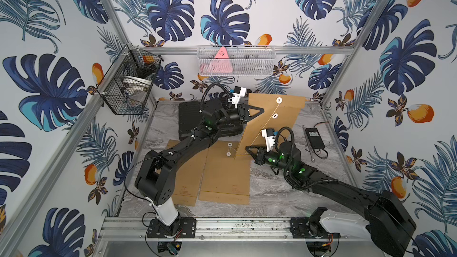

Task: Close the mouth of the file bag
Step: Close the file bag.

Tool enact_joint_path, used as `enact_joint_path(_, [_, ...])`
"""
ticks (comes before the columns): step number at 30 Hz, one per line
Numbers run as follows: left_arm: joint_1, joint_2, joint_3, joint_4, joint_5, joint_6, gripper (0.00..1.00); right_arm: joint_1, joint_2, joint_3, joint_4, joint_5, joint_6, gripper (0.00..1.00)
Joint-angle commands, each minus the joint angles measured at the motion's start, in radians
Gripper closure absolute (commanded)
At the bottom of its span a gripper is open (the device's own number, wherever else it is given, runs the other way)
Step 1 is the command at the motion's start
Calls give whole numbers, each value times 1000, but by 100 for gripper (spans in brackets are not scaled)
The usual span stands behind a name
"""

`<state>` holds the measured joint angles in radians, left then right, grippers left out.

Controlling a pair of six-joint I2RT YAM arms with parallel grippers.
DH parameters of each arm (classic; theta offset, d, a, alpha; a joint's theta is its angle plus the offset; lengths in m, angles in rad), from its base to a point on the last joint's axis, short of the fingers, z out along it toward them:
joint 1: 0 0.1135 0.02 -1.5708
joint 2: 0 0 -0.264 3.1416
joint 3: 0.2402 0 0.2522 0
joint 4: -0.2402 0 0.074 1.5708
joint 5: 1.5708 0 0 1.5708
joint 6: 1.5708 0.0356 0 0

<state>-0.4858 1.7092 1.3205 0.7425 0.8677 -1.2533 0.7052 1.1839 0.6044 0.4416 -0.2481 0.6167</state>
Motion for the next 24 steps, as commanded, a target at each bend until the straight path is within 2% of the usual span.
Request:
enact_joint_path(1, [-9, -17, 1, 89, 15, -37, 100, -6, -9, 8, -28, 5, -16, 100])
enact_joint_path(10, [-23, -3, -12, 190, 22, -138, 100, -38, -35, 8, -64, 2, -37, 100])
enact_joint_path(24, [-41, -13, -20, 201, 46, -167, 100, -89, -72, 2, -116, -5, -70, 100])
